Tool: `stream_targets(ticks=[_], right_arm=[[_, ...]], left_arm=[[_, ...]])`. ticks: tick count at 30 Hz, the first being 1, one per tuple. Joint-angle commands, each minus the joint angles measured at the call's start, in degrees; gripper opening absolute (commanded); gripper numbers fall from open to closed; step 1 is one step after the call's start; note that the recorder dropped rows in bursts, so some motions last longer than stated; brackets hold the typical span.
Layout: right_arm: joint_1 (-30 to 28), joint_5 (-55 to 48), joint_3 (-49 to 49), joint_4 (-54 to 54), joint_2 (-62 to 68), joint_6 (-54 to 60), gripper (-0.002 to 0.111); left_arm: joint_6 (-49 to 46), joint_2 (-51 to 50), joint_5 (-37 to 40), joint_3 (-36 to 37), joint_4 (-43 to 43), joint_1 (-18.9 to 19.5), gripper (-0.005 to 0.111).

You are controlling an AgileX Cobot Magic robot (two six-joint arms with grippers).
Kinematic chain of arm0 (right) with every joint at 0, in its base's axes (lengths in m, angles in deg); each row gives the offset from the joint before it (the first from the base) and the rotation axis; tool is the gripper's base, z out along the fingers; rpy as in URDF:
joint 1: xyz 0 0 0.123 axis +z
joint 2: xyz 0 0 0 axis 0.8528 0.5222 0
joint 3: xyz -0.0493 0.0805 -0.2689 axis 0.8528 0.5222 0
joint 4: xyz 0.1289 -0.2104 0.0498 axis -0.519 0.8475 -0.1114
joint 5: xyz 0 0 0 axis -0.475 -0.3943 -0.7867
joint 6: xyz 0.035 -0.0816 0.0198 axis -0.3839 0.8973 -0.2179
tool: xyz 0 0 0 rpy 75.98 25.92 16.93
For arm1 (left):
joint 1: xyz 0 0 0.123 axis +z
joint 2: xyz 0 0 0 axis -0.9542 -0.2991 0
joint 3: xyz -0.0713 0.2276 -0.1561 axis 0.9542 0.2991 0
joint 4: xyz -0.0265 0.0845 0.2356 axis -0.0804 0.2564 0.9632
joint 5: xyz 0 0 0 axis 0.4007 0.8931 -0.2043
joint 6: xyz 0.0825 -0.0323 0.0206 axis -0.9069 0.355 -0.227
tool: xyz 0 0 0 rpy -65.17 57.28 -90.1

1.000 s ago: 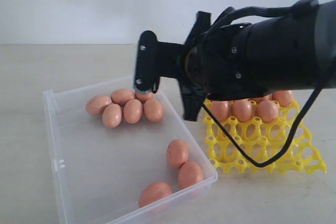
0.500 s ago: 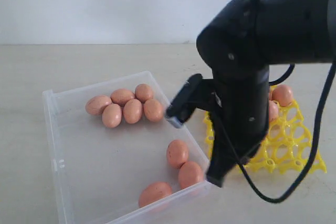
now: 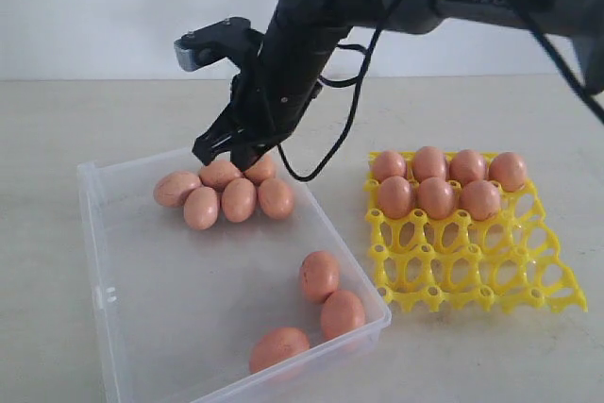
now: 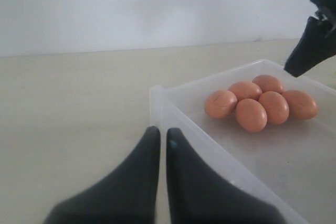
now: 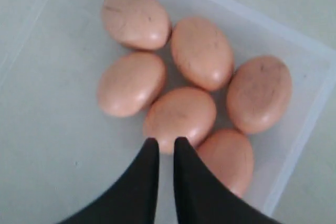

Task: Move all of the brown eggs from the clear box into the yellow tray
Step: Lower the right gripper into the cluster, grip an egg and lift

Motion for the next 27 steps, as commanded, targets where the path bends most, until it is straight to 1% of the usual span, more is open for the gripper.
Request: stream_targets(ticks=[1, 2, 3, 5, 9, 13, 17, 24, 27], right_arm=[[2.43, 9.95, -0.53, -0.05, 3.39, -2.71, 0.038], [2.54, 11.22, -0.53, -0.05, 4.08, -6.18, 0.044], [2.54, 12.94, -0.53, 0.33, 4.88, -11.22, 0.046], [2.54, 13.48, -0.53, 1.04, 5.99, -16.74, 0.046], [2.54, 13.0, -0.53, 2.17, 7.41, -21.03, 0.046], [2.54, 12.76, -0.53, 6.16, 7.92, -26.69, 0.046], [2.54, 10.85, -0.53, 7.27, 7.92, -28.3, 0.046], [2.54, 1.69, -0.53, 7.27, 7.92, -28.3, 0.046], [2.54, 1.43, -0.53, 7.37, 7.92, -26.63, 0.046]], left_arm=[[-0.03, 0.12, -0.41, 0.23, 0.1, -0.31, 0.004], [-0.03, 0.12, -0.41, 0.23, 0.1, -0.31, 0.004], [-0.03, 0.12, -0.41, 0.23, 0.1, -0.31, 0.004], [-0.03, 0.12, -0.41, 0.23, 0.1, -0.31, 0.004], [-0.03, 0.12, -0.41, 0.23, 0.1, -0.31, 0.004], [-0.03, 0.12, -0.41, 0.23, 0.1, -0.31, 0.004], [-0.03, 0.12, -0.41, 0.23, 0.1, -0.31, 0.004], [-0.03, 0.12, -0.41, 0.23, 0.1, -0.31, 0.004], [-0.03, 0.12, -0.41, 0.23, 0.1, -0.31, 0.004]])
